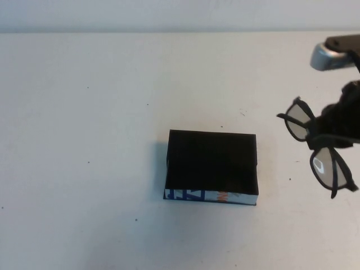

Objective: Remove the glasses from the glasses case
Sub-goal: Place the glasses on the table

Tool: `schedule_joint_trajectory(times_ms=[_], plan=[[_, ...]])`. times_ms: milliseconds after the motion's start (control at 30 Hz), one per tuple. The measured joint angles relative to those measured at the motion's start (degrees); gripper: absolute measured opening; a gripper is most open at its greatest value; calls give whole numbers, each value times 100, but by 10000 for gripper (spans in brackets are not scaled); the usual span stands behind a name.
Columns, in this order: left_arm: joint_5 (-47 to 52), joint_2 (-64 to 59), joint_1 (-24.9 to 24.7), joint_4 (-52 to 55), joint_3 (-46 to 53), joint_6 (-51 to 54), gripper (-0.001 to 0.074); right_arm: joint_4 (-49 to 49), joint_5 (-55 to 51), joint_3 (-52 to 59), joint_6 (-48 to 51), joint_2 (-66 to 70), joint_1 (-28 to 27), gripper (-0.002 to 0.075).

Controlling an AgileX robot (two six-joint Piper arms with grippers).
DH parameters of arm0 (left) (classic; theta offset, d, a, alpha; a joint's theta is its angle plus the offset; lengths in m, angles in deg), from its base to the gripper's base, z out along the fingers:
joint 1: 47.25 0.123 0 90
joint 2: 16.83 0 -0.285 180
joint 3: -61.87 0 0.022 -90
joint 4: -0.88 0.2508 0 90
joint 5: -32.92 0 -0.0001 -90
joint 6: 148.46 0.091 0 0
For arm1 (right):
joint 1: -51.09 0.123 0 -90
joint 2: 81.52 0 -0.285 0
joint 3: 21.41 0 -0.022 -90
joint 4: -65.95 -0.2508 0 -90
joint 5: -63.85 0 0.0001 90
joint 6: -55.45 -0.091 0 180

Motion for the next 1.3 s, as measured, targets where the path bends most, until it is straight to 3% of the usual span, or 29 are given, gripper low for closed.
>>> schedule_joint_trajectory(times_ms=[167, 300, 667, 967, 1300], plan=[[0, 0, 0, 0, 0, 0, -5, -17, 1484, 1620, -176, -444, -122, 41], [0, 0, 0, 0, 0, 0, -5, -104, 2133, 2270, -196, -252, -124, 41], [0, 0, 0, 0, 0, 0, -5, -303, 2428, 2345, -196, 742, -162, 50], [0, 0, 0, 0, 0, 0, -5, -352, 2936, 2345, -202, 933, -162, 164], [0, 0, 0, 0, 0, 0, -5, -333, 2491, 2226, -92, -58, -162, 144]])
